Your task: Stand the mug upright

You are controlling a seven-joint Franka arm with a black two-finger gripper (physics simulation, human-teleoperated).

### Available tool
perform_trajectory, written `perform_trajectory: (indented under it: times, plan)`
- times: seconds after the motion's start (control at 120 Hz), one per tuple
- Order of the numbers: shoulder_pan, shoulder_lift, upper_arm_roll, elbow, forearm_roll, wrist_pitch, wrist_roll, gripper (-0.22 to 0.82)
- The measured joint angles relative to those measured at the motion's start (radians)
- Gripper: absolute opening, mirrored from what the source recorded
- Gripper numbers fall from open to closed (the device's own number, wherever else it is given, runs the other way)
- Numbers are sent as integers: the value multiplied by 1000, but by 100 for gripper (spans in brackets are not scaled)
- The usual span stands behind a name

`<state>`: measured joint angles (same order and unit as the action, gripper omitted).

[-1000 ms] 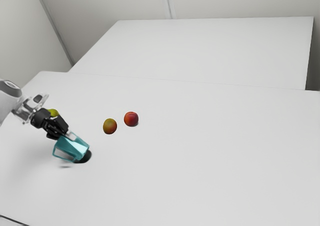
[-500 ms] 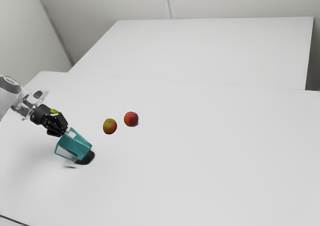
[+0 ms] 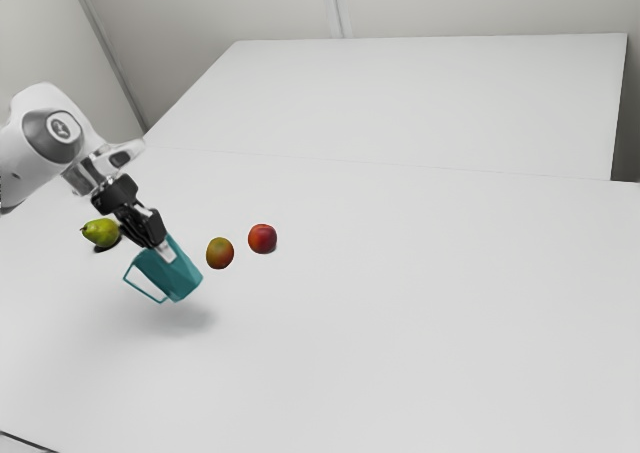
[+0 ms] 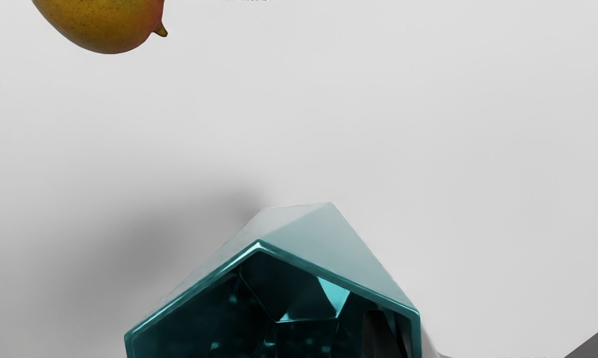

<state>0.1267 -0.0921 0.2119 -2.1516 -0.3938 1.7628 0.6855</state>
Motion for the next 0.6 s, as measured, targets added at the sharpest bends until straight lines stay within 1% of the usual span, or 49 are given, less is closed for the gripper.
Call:
perform_trajectory:
  times: [0.075, 0.225, 0.292, 0.433, 0.6]
  plan:
    - [-56, -20, 0, -22, 67, 66, -11, -18]
    - [-176, -87, -2, -119, 218, 208, -31, -18]
    - [-208, -98, -20, -144, 287, 256, -38, -18]
    - [-287, -81, -36, -154, 398, 337, -53, -18]
    - [-349, -46, -38, -154, 447, 401, -73, -18]
